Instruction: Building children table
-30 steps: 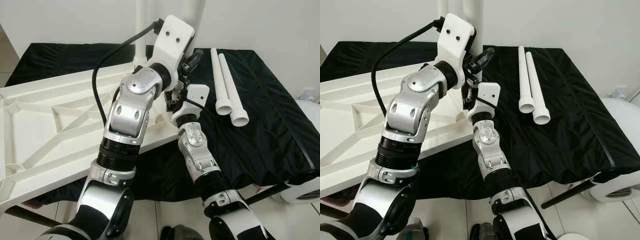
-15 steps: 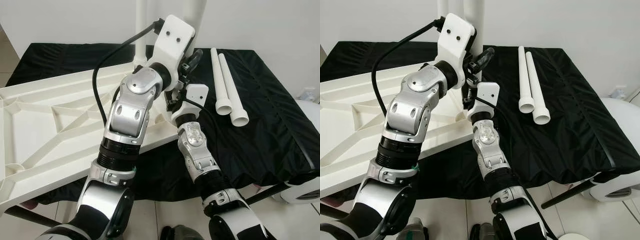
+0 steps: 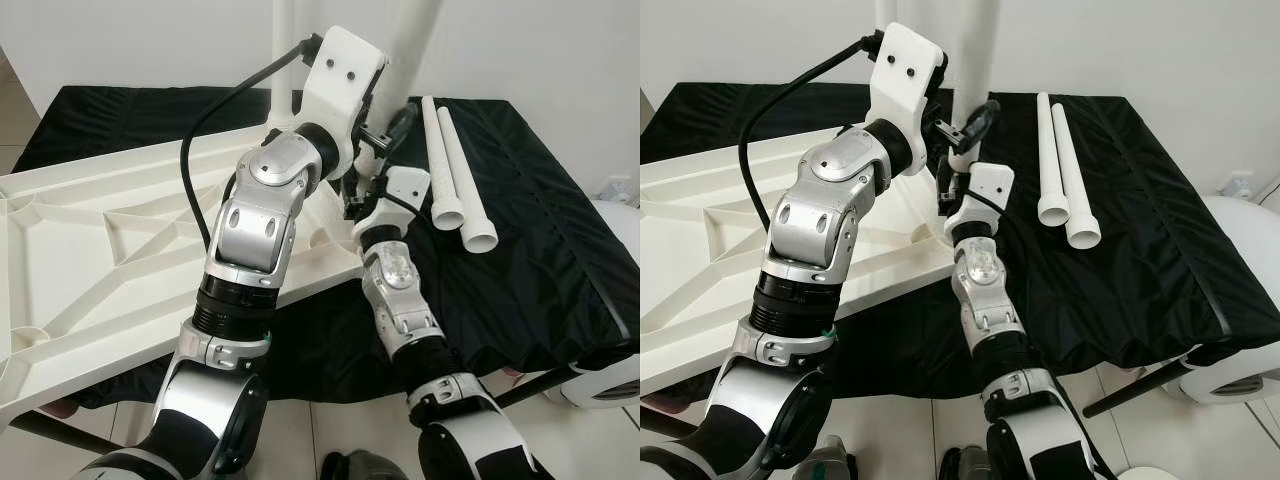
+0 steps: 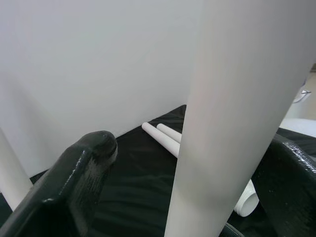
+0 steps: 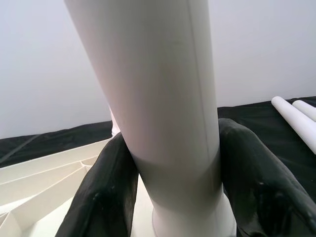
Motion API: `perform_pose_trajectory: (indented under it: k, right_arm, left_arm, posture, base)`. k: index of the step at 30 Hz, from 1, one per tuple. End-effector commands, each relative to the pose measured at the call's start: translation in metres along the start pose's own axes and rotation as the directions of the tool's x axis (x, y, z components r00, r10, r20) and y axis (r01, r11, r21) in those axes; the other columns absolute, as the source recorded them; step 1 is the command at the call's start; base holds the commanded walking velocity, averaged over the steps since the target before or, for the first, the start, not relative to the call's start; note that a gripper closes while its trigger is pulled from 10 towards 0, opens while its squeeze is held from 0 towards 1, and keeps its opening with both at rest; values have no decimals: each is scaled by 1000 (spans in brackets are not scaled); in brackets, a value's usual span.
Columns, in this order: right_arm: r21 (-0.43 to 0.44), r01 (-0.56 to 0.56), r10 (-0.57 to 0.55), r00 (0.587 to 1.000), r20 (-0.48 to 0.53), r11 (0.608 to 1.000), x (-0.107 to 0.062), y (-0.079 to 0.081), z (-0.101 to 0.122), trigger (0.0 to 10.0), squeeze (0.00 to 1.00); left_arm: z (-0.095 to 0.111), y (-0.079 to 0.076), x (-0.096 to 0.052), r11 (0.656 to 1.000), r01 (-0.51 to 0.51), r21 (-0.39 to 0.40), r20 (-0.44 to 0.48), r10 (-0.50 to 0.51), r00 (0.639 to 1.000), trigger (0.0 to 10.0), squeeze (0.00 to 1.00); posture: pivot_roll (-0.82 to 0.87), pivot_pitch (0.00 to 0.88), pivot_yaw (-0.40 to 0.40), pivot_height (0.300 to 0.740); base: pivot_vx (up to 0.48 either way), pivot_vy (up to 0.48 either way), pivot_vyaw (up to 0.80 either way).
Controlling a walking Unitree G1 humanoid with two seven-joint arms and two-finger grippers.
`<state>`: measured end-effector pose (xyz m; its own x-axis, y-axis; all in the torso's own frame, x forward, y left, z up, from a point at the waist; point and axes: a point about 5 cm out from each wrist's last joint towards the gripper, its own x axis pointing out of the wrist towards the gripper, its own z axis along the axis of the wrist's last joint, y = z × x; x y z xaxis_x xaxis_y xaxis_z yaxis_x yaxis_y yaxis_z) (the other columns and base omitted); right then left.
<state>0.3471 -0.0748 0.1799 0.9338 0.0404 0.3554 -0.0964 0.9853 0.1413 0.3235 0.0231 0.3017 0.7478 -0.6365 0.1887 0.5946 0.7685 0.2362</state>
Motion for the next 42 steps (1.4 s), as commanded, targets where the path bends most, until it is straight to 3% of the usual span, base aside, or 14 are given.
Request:
perform_pose_trajectory:
  k: [1, 10, 14, 19, 20, 27, 31, 34, 42]
  right_arm:
    - [46, 122, -122, 992, -17, 991, 2, -20, -1, 10000, 0]
    - [22, 123, -122, 992, -29, 992, 6, -23, 0, 10000, 0]
    - [1, 128, -128, 991, -39, 992, 12, -29, 4, 10000, 0]
    - [-11, 129, -129, 991, -38, 992, 12, -30, 4, 10000, 0]
    - [-6, 134, -134, 990, -39, 991, 13, -32, 5, 10000, 0]
    - [12, 131, -131, 990, -45, 991, 15, -34, 7, 10000, 0]
    - [10, 115, -115, 993, -33, 993, 16, -37, 12, 10000, 0]
    - [-21, 72, -72, 997, -14, 997, 18, -41, 20, 10000, 0]
    - [-79, 4, -2, 1000, 14, 997, 17, -42, 25, 10000, 0]
  left_arm:
    - [2, 9, -7, 986, -167, -26, 34, 168, 985, 10000, 1000]
    - [-5, 5, -17, 990, -113, -81, 55, 118, 992, 10000, 1000]
    - [-9, 12, -27, 989, -110, -103, 63, 117, 991, 10000, 1000]
    - [-10, 15, -29, 987, -122, -107, 63, 129, 990, 10000, 1000]
    - [-10, 20, -32, 985, -129, -114, 67, 137, 988, 10000, 0]
    - [-14, 30, -38, 979, -150, -140, 59, 160, 985, 10000, 0]
    - [-28, 43, -45, 967, -214, -137, 9, 218, 976, 10000, 0]
    - [-53, 59, -52, 934, -325, -147, -88, 315, 945, 10000, 0]
    - [-72, 67, -59, 910, -381, -167, -140, 360, 922, 10000, 0]
  posture:
    - [72, 0, -65, 740]
    - [72, 0, -76, 740]
    - [70, 0, -76, 740]
    - [70, 0, -76, 740]
    - [70, 0, -79, 740]
    - [67, 0, -88, 740]
    - [64, 0, -94, 740]
    - [61, 0, -94, 740]
    - [57, 0, -89, 740]
  base:
    - [0, 0, 0]
    - [0, 0, 0]
    - [0, 0, 0]
    - [0, 0, 0]
    - [0, 0, 0]
    - [0, 0, 0]
    - [0, 0, 0]
    - [0, 0, 0]
    - [0, 0, 0]
